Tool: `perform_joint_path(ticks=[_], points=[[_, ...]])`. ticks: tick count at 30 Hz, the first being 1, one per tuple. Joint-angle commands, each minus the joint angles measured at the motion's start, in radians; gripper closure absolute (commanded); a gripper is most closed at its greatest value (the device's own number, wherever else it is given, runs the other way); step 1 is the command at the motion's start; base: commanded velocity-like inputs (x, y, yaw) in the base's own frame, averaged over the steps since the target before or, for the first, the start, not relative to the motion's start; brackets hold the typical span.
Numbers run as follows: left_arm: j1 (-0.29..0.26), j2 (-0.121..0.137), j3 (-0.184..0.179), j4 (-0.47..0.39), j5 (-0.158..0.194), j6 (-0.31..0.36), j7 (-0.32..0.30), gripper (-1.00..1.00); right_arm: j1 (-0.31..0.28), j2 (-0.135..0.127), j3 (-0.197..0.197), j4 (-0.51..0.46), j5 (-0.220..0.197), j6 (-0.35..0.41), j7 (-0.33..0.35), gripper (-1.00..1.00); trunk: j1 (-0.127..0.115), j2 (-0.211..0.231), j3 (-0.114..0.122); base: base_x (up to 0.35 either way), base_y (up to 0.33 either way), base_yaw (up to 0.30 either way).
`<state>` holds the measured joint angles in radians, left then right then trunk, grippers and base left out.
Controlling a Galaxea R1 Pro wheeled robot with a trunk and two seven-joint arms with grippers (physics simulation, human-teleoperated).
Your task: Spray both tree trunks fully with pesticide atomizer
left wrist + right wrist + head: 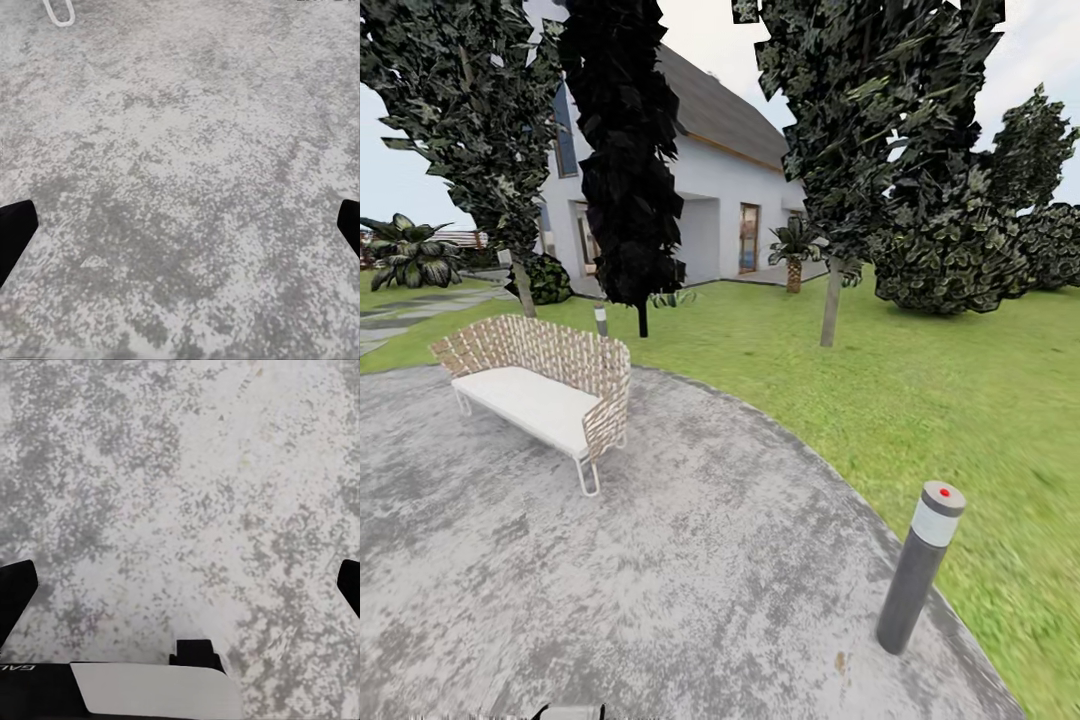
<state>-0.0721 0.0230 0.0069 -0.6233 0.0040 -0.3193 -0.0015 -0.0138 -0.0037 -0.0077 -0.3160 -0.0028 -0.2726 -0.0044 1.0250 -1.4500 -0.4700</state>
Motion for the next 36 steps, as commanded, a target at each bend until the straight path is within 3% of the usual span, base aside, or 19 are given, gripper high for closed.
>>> perform_joint_path(ticks=[1, 26, 36], points=[[0.0, 0.0, 0.0, 0.0, 0.0, 0.0, 0.0, -1.0, 0.0, 0.0, 0.0, 0.0, 0.0, 0.0, 0.0, -1.0, 0.0, 0.0, 0.0, 0.0, 0.0, 0.259], [0.0, -0.001, -0.001, -0.001, -0.001, 0.0, -0.002, -1.0, 0.0, 0.0, 0.0, 0.003, 0.0, 0.0, 0.0, -1.0, 0.0, 0.0, 0.0, 0.0, 0.0, 0.272], [0.0, -0.001, 0.0, -0.001, 0.0, -0.001, -0.003, -1.0, 0.0, 0.002, 0.0, 0.006, 0.001, 0.0, 0.0, -1.0, 0.038, -0.07, -0.031, 0.0, 0.0, 0.274]])
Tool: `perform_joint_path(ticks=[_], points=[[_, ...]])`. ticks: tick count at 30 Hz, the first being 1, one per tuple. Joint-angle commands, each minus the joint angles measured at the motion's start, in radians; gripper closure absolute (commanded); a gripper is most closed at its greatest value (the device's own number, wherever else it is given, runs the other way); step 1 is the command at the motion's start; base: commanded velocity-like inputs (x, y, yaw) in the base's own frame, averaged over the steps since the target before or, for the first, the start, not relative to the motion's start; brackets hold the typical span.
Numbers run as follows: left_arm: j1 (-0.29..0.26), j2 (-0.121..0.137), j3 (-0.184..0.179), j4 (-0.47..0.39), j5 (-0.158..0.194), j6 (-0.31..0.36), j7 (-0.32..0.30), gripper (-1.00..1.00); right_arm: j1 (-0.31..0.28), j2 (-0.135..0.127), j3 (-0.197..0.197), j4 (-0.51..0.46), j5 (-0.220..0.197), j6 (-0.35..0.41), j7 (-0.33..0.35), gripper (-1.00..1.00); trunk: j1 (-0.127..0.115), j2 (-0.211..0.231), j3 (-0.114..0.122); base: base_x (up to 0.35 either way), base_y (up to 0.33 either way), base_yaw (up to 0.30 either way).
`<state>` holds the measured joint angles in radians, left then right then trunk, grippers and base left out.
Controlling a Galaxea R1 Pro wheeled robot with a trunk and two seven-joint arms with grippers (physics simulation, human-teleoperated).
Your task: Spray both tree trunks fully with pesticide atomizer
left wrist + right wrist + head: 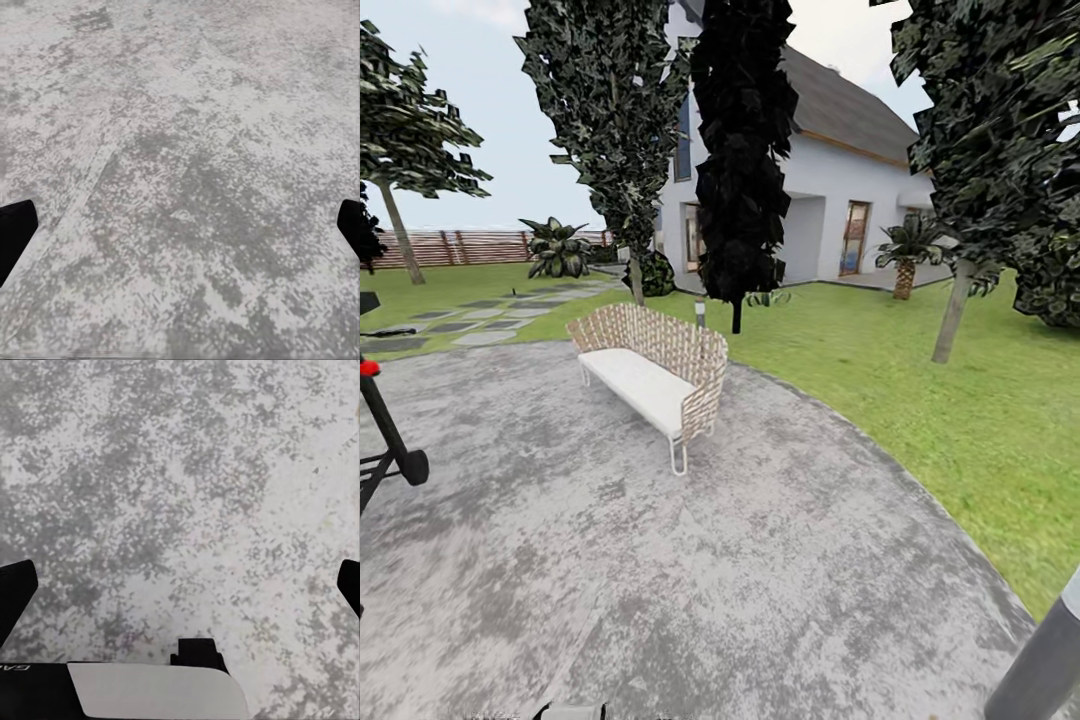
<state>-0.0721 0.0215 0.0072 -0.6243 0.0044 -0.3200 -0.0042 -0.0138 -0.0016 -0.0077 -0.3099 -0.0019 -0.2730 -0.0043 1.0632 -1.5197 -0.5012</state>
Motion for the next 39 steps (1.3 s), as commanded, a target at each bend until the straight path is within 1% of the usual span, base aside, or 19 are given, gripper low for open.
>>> perform_joint_path(ticks=[1, 9, 19, 24, 27, 30, 31, 32, 33, 35, 39], points=[[0.0, 0.0, 0.0, 0.0, 0.0, 0.0, 0.0, -1.0, 0.0, 0.0, 0.0, 0.0, 0.0, 0.0, 0.0, -1.0, 0.004, -0.007, -0.003, 0.0, 0.0, 0.274], [0.0, 0.001, 0.0, 0.0, 0.001, -0.001, 0.001, -1.0, 0.0, -0.003, 0.0, -0.001, 0.0, 0.0, 0.0, -1.0, 0.035, -0.063, -0.028, 0.0, 0.0, 0.228], [0.0, 0.0, 0.0, 0.0, 0.0, 0.0, 0.0, -1.0, 0.0, -0.006, 0.0, -0.004, 0.0, 0.0, 0.002, -1.0, 0.073, -0.133, -0.06, 0.0, 0.0, 0.027], [-0.003, -0.009, -0.002, -0.017, -0.001, 0.001, -0.001, -1.0, 0.0, -0.004, 0.0, -0.011, 0.0, 0.0, 0.006, -1.0, 0.092, -0.168, -0.075, 0.0, 0.0, 0.0], [-0.02, -0.013, -0.002, -0.023, -0.002, 0.001, -0.001, -1.0, 0.0, -0.003, 0.0, -0.013, -0.001, 0.0, 0.006, -1.0, 0.104, -0.189, -0.085, 0.0, 0.0, 0.0], [-0.067, -0.014, -0.001, -0.025, -0.002, 0.002, 0.001, -1.0, 0.0, -0.003, 0.0, -0.015, 0.0, -0.002, 0.006, -1.0, 0.115, -0.21, -0.094, 0.0, 0.0, 0.0], [-0.072, -0.014, -0.001, -0.025, -0.002, 0.002, 0.001, -1.0, 0.0, -0.004, 0.0, -0.016, 0.0, -0.003, 0.005, -1.0, 0.119, -0.217, -0.097, 0.0, 0.0, 0.0], [-0.079, -0.014, -0.001, -0.024, -0.001, 0.002, 0.0, -1.0, 0.0, -0.006, 0.0, -0.025, 0.0, -0.006, 0.004, -1.0, 0.123, -0.224, -0.1, 0.0, 0.0, 0.0], [-0.085, -0.014, -0.001, -0.022, -0.001, 0.001, 0.0, -1.0, 0.0, -0.007, 0.0, -0.055, 0.0, -0.013, 0.003, -1.0, 0.127, -0.231, -0.104, 0.0, 0.0, 0.0], [-0.089, -0.014, 0.0, -0.018, 0.001, 0.001, 0.0, -1.0, 0.0, -0.008, -0.002, -0.091, -0.001, -0.019, 0.004, -1.0, 0.134, -0.245, -0.11, 0.0, 0.0, 0.0], [-0.092, -0.012, 0.0, 0.01, 0.002, 0.001, 0.0, -1.0, 0.0, -0.008, -0.003, -0.11, -0.001, -0.021, 0.004, -1.0, 0.15, -0.273, -0.122, 0.0, 0.0, 0.0]])
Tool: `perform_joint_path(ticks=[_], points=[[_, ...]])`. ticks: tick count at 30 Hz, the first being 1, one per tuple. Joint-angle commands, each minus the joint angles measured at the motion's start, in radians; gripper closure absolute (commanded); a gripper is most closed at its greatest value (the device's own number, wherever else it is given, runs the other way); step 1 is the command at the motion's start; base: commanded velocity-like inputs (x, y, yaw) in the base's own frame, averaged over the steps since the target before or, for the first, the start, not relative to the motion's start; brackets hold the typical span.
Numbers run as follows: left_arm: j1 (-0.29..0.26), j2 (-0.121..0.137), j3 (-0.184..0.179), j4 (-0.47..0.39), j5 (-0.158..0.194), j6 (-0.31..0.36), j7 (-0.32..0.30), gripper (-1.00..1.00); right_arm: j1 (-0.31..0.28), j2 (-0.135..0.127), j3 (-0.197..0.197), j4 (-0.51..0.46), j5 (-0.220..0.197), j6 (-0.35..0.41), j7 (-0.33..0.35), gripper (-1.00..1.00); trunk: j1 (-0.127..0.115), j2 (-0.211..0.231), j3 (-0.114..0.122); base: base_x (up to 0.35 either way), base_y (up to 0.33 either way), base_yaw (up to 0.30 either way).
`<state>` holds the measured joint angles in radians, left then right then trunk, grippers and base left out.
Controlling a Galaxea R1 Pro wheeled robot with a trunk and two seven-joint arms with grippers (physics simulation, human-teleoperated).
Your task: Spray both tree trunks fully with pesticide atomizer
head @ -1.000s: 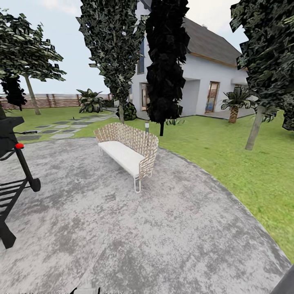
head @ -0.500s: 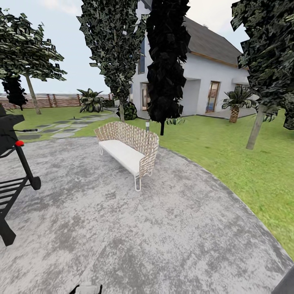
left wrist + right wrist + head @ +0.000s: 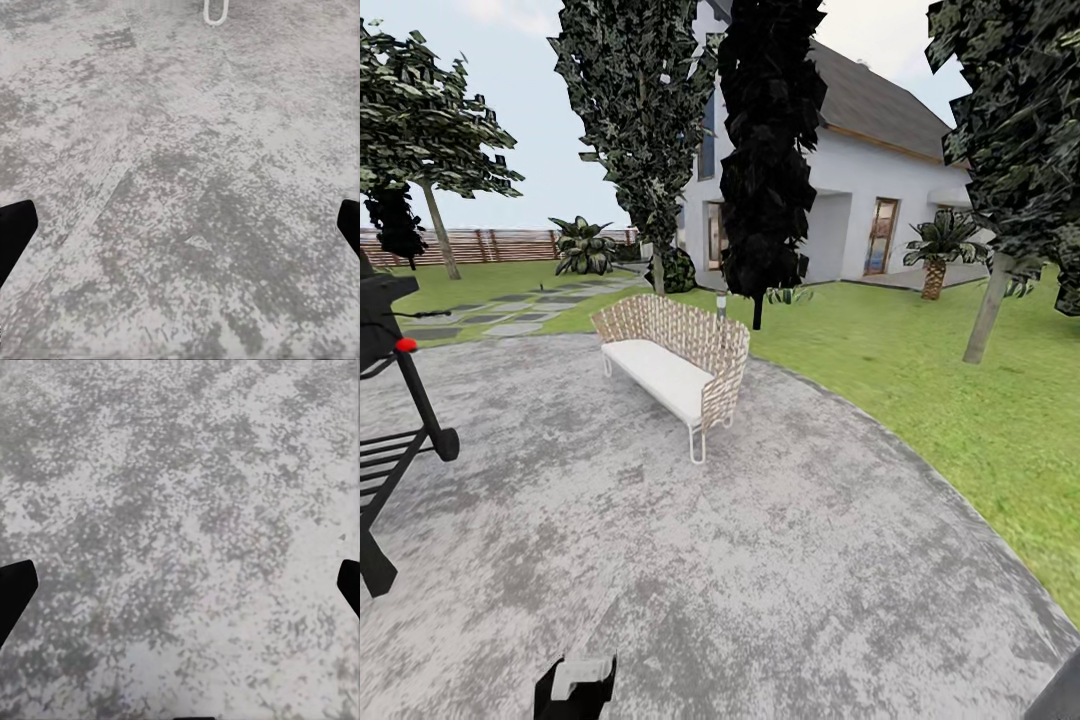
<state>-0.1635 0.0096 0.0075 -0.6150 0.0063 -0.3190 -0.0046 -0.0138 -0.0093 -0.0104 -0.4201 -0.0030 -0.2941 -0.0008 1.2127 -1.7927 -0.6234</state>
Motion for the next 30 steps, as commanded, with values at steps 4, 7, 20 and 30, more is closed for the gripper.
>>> perform_joint_path(ticks=[4, 7, 20, 30], points=[[0.0, 0.001, 0.001, 0.015, 0.003, 0.0, 0.0, -1.0, 0.0, 0.0, 0.001, 0.002, 0.0, 0.0, 0.002, -1.0, 0.015, -0.028, -0.013, 0.0, 0.0, 0.0], [0.0, 0.002, 0.004, 0.018, 0.004, 0.0, 0.0, -1.0, 0.0, 0.0, 0.001, 0.003, 0.002, 0.0, 0.0, -1.0, 0.027, -0.049, -0.022, 0.0, 0.0, 0.0], [0.0, 0.003, 0.04, 0.02, 0.004, 0.0, 0.0, -1.0, 0.0, 0.0, 0.001, 0.001, 0.002, 0.0, -0.002, -1.0, 0.077, -0.14, -0.063, 0.0, 0.0, 0.0], [0.0, 0.003, 0.04, 0.02, 0.004, 0.0, 0.0, -1.0, 0.0, 0.0, 0.001, -0.004, 0.001, 0.0, -0.003, -1.0, 0.115, -0.21, -0.085, 0.0, 0.0, 0.0]])
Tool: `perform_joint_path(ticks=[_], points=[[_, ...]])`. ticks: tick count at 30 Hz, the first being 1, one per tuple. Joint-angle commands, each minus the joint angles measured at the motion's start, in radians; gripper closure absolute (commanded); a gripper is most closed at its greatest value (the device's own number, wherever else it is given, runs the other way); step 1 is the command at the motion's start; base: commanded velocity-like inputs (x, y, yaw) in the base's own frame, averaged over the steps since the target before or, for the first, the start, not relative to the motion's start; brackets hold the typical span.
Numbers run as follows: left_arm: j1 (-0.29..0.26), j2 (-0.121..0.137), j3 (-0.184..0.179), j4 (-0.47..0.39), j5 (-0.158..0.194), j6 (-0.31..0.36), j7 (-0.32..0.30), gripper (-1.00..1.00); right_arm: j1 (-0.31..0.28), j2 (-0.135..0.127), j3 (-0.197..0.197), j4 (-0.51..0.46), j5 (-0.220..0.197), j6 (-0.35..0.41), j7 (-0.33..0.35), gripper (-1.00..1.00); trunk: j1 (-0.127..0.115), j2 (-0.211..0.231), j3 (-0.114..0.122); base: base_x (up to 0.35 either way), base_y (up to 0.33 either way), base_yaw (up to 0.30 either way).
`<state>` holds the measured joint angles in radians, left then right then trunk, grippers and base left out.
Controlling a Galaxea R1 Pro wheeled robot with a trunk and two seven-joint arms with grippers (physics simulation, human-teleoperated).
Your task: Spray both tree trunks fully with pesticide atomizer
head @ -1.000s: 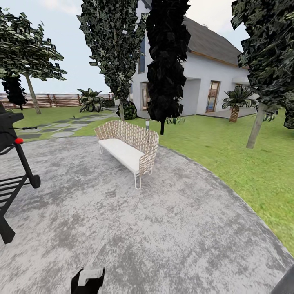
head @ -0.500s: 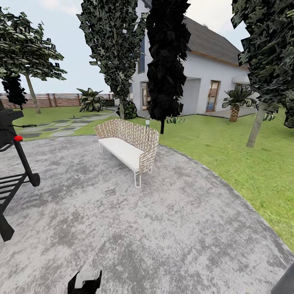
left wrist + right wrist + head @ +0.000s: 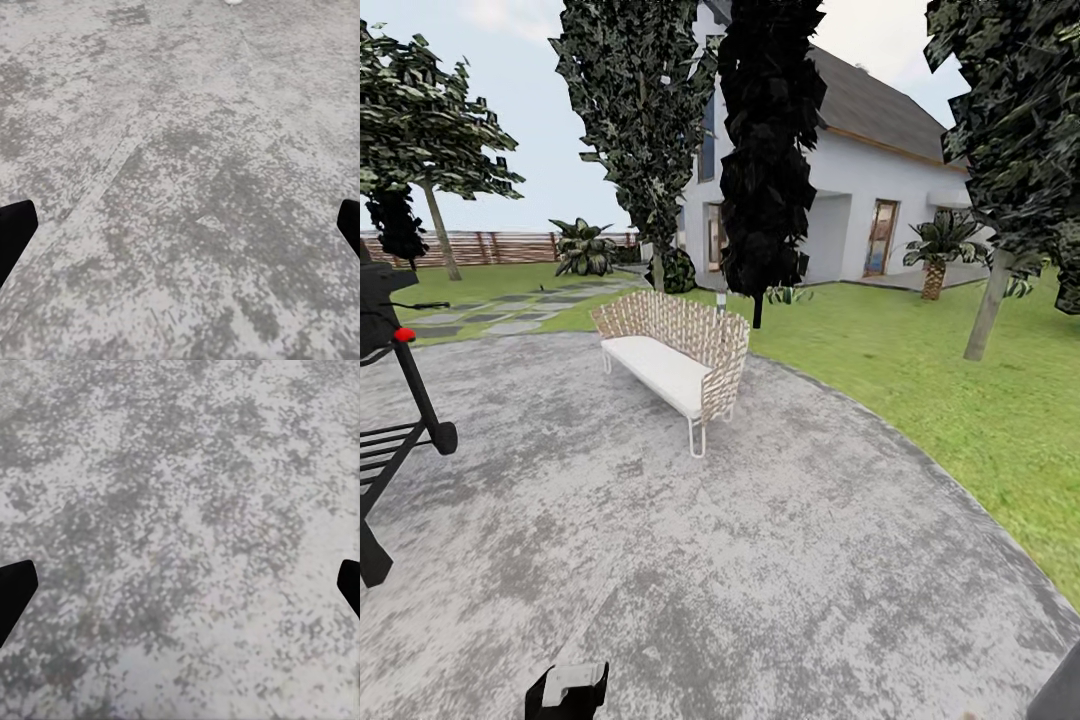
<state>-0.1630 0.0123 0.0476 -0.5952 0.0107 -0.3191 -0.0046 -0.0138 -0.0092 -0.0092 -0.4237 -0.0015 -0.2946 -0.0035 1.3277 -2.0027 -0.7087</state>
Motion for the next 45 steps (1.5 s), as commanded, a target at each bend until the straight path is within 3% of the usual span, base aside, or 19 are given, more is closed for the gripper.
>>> perform_joint_path(ticks=[1, 33, 45], points=[[0.0, 0.0, 0.0, 0.0, 0.0, 0.0, 0.0, -1.0, 0.0, 0.0, 0.0, 0.0, 0.0, 0.0, 0.0, -1.0, 0.004, -0.007, -0.002, 0.0, 0.0, 0.0], [0.0, 0.0, 0.0, 0.0, 0.0, 0.0, 0.0, -1.0, 0.0, 0.0, 0.0, 0.006, 0.002, -0.001, -0.001, -1.0, 0.127, -0.231, -0.051, 0.0, 0.0, 0.0], [0.0, 0.0, 0.0, 0.0, 0.0, 0.0, 0.0, -1.0, 0.0, 0.0, 0.0, 0.006, 0.003, -0.001, -0.001, -1.0, 0.173, -0.315, -0.086, 0.0, 0.0, 0.0]])
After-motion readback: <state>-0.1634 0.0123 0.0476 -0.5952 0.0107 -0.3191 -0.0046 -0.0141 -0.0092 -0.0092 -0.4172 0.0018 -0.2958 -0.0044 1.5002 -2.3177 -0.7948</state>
